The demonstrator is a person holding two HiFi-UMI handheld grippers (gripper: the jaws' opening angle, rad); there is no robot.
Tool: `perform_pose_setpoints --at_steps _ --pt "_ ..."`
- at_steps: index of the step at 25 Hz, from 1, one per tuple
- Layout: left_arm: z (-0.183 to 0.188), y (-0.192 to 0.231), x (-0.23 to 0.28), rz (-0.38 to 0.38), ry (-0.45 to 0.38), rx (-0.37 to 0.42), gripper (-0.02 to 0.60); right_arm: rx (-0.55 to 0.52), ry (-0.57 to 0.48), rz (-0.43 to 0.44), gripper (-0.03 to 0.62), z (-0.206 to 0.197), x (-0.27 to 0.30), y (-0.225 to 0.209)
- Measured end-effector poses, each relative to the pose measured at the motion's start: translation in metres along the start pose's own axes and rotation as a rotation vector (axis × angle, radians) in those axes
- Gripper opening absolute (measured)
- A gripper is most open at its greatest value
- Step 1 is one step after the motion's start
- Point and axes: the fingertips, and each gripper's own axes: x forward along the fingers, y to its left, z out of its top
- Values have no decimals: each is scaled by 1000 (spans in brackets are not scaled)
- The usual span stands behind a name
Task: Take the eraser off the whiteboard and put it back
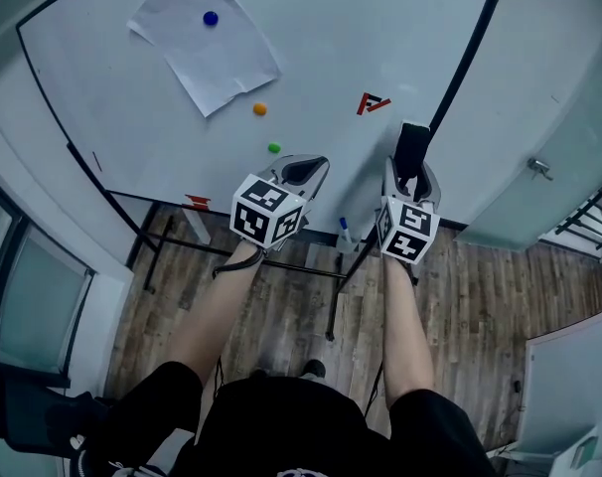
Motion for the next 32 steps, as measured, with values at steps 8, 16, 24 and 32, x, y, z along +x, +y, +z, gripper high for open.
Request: perform_pose_setpoints --at_steps 8,16,24,32 --pt "-14 -9 -21 20 16 -25 21 25 12 43 267 -17 -39 9" --pt "-29 -12 -44 47 27 -49 21 22 29 59 267 -30 -68 16" --pt "-38 -14 -75 52 34 -65 21 26 37 52 267 -33 -96 30" --pt "-39 -10 -99 47 34 -51 21 24 19 36 265 -23 -114 43"
